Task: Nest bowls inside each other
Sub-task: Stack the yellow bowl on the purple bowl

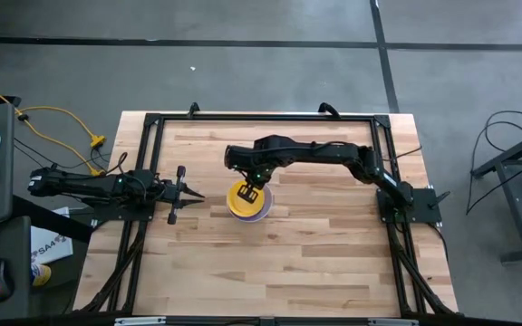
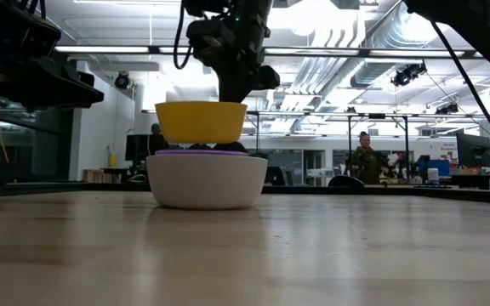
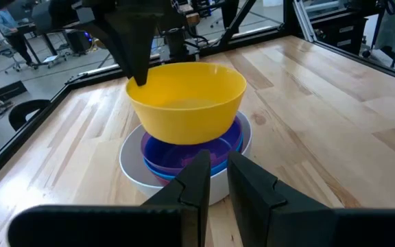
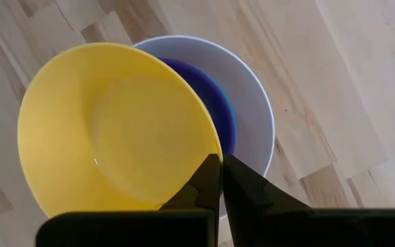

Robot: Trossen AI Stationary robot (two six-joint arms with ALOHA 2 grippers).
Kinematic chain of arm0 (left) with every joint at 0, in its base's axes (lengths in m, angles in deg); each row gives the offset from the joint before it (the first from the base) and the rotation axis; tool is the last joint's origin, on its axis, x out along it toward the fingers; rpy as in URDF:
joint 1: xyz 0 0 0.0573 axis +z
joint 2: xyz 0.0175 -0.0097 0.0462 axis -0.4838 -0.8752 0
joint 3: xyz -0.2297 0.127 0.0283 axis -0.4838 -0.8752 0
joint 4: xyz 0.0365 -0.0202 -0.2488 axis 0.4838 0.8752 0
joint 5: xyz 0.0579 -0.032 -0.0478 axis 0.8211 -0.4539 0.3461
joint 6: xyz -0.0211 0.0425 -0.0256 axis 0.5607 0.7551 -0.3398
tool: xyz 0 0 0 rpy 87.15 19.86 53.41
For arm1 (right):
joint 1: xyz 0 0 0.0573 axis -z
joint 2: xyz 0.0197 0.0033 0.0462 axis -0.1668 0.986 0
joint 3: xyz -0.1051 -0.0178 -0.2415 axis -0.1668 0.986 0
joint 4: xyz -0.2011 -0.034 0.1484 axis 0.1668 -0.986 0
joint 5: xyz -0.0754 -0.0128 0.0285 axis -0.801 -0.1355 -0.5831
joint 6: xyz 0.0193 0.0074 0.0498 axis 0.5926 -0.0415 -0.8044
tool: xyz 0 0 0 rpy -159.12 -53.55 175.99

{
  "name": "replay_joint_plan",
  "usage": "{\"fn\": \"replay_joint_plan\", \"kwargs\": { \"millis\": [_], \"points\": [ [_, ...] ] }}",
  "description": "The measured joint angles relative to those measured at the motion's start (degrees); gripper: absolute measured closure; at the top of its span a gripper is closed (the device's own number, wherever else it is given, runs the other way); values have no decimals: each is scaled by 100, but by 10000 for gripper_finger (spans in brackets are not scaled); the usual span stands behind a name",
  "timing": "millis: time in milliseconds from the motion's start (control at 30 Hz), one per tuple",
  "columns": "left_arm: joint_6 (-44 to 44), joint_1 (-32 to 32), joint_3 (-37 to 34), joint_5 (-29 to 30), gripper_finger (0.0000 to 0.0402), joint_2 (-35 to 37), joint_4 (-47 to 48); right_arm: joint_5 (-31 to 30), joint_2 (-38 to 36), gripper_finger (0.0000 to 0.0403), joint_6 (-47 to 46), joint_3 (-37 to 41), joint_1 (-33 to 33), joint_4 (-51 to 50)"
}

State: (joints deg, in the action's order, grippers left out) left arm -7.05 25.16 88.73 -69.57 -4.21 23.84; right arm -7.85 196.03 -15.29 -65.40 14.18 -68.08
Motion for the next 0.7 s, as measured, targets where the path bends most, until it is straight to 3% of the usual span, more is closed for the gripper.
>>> {"fn": "replay_joint_plan", "kwargs": {
  "millis": [700],
  "points": [
    [0, 2, 0, -1, 350, 1, 1, 122, 188, 399, 97, 186, -18, 173]
  ]
}}
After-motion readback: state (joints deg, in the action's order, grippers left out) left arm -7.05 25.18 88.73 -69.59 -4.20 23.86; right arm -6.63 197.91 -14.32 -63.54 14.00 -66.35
